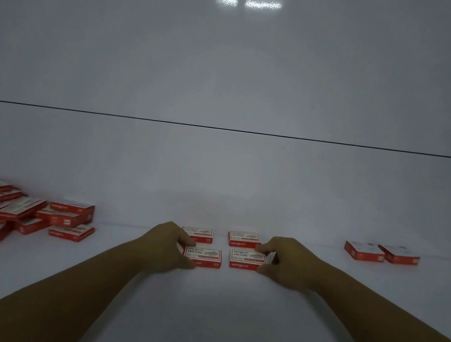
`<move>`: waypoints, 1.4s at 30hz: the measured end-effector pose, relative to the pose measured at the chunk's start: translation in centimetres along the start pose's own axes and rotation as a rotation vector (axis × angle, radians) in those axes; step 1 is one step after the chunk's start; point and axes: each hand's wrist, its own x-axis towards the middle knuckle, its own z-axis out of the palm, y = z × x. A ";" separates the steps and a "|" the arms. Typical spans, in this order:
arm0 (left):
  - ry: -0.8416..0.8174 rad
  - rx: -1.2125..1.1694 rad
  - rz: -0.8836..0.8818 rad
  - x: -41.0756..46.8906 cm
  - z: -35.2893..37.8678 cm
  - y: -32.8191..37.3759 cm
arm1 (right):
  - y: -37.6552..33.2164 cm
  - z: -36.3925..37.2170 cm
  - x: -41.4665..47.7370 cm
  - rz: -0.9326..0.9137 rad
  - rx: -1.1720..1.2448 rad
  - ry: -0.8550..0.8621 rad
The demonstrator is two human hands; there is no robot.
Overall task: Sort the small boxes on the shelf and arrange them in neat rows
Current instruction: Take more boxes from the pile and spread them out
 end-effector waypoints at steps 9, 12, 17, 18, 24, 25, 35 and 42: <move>0.030 0.023 0.098 -2.9 -4.7 -3.5 | -6.3 -1.4 2.5 -0.071 0.028 0.210; 0.078 0.067 0.097 -5.2 -8.0 -7.8 | -12.0 0.4 4.7 -0.176 0.059 0.205; 0.192 0.116 0.098 -10.1 -13.5 -15.7 | -21.8 4.8 8.2 -0.305 0.103 0.168; 0.206 0.124 0.088 -11.1 -14.5 -17.2 | -23.7 5.6 8.8 -0.324 0.116 0.161; 0.364 0.115 -0.057 -14.8 -18.7 -25.6 | -34.0 9.3 11.9 -0.473 0.107 0.172; 0.361 0.097 -0.080 -15.1 -19.2 -26.7 | -35.4 9.9 12.4 -0.492 0.099 0.176; 0.258 0.004 -0.076 -14.4 -19.7 -32.0 | -39.3 11.5 16.6 -0.425 -0.008 0.113; 0.234 -0.006 -0.066 -13.6 -19.9 -32.2 | -39.4 11.7 18.9 -0.462 -0.118 0.067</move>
